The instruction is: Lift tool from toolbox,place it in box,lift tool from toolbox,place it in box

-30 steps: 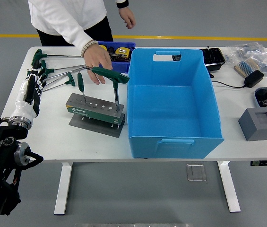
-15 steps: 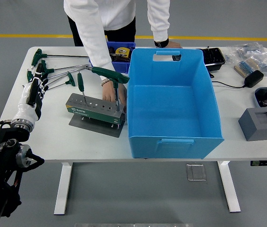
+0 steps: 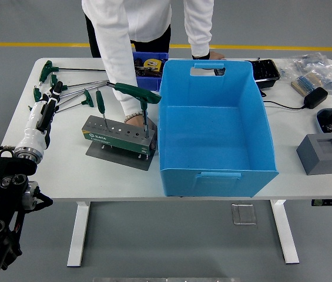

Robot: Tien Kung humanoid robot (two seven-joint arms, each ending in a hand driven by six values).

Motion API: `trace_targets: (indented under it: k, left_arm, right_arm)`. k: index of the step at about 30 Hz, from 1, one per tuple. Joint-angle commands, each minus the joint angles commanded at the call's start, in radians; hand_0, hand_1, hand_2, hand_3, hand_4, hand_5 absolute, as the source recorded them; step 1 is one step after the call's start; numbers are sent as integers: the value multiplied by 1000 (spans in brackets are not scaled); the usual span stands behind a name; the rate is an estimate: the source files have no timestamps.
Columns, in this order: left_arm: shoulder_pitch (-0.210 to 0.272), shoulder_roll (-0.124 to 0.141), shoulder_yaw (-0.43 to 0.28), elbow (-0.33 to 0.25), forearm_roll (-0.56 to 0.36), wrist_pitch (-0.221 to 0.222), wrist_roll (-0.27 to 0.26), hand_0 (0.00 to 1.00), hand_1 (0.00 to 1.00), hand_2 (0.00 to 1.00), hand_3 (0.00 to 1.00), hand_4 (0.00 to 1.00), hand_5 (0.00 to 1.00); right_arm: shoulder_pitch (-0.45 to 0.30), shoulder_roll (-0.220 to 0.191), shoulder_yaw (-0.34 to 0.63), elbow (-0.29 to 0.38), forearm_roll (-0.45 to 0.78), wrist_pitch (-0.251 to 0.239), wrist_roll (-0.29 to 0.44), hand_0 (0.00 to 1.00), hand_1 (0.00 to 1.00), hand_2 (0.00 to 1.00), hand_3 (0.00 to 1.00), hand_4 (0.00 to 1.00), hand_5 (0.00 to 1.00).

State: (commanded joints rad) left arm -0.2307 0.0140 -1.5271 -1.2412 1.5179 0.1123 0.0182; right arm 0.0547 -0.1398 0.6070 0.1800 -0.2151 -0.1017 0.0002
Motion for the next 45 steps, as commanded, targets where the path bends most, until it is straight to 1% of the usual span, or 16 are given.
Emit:
trace_targets:
  k: [1, 3, 4, 9, 10, 13, 15, 16, 18, 21, 23, 26, 36, 39, 40, 45]
  left_arm:
    - [-1, 3, 2, -9, 39, 1, 6, 977, 998, 998, 998, 998, 955]
    - [-6, 19, 11, -50, 123, -39, 25, 977, 998, 998, 998, 998, 955]
    - [-8, 28, 23, -70, 169, -52, 30, 998, 998, 998, 998, 998, 835]
    - [-21, 57, 75, -149, 377, -82, 23, 998, 998, 998, 998, 998, 835]
    - [-27, 68, 90, -166, 422, -92, 18, 998, 998, 998, 998, 998, 752]
    - [-44, 104, 136, -209, 546, -122, 11, 998, 998, 998, 998, 998, 752]
    - [-62, 130, 171, -237, 630, -158, 21, 998, 998, 998, 998, 998, 752]
    - [-68, 137, 182, -244, 669, -179, 23, 998, 998, 998, 998, 998, 627]
    - [-87, 152, 210, -255, 751, -219, 29, 998, 998, 998, 998, 998, 627]
    - [-110, 163, 250, -258, 751, -241, 37, 998, 998, 998, 998, 998, 627]
    - [-125, 168, 275, -252, 751, -246, 40, 998, 998, 998, 998, 998, 584]
    - [-158, 172, 314, -225, 751, -254, 44, 998, 998, 998, 998, 998, 584]
    - [-262, 160, 384, -153, 751, -262, 53, 998, 998, 998, 998, 998, 544]
    - [-308, 177, 434, -123, 751, -278, 50, 998, 998, 998, 998, 998, 544]
    - [-321, 183, 449, -114, 751, -282, 48, 890, 882, 892, 912, 998, 539]
    - [-376, 200, 509, -68, 751, -281, 41, 890, 882, 892, 912, 998, 539]
  right_arm:
    - [0, 0, 2, 0, -2, 0, 0, 647, 652, 767, 797, 998, 961]
    - [1, 0, 8, 0, -9, 0, -1, 647, 652, 767, 797, 998, 961]
    - [1, 0, 9, 0, -11, 0, -1, 647, 651, 767, 797, 998, 961]
    - [4, 0, 15, 0, -17, -1, -1, 647, 651, 767, 797, 998, 961]
    - [5, 0, 16, 0, -17, 0, -1, 645, 651, 767, 796, 998, 961]
    - [7, -2, 17, 0, -18, 0, -1, 645, 651, 767, 796, 998, 961]
    - [8, -3, 19, 0, -21, 1, -1, 645, 651, 767, 796, 998, 961]
    - [9, -3, 20, 0, -22, 1, -1, 646, 651, 766, 796, 998, 962]
    - [10, -5, 23, 0, -29, 2, 0, 646, 651, 766, 796, 998, 962]
    - [11, -6, 28, 0, -37, 2, -1, 646, 651, 766, 796, 998, 962]
    - [12, -6, 29, 0, -38, 1, -1, 646, 649, 765, 796, 998, 962]
    - [15, -8, 27, 0, -38, 2, -1, 646, 649, 765, 796, 998, 962]
    - [20, -11, 24, 0, -45, 2, -5, 646, 649, 764, 796, 998, 962]
    - [21, -12, 24, 0, -48, 2, -6, 646, 649, 764, 796, 998, 962]
    - [22, -13, 24, 0, -52, 2, -6, 646, 649, 763, 795, 998, 964]
    - [24, -15, 25, 0, -58, 2, -5, 646, 649, 763, 795, 998, 964]
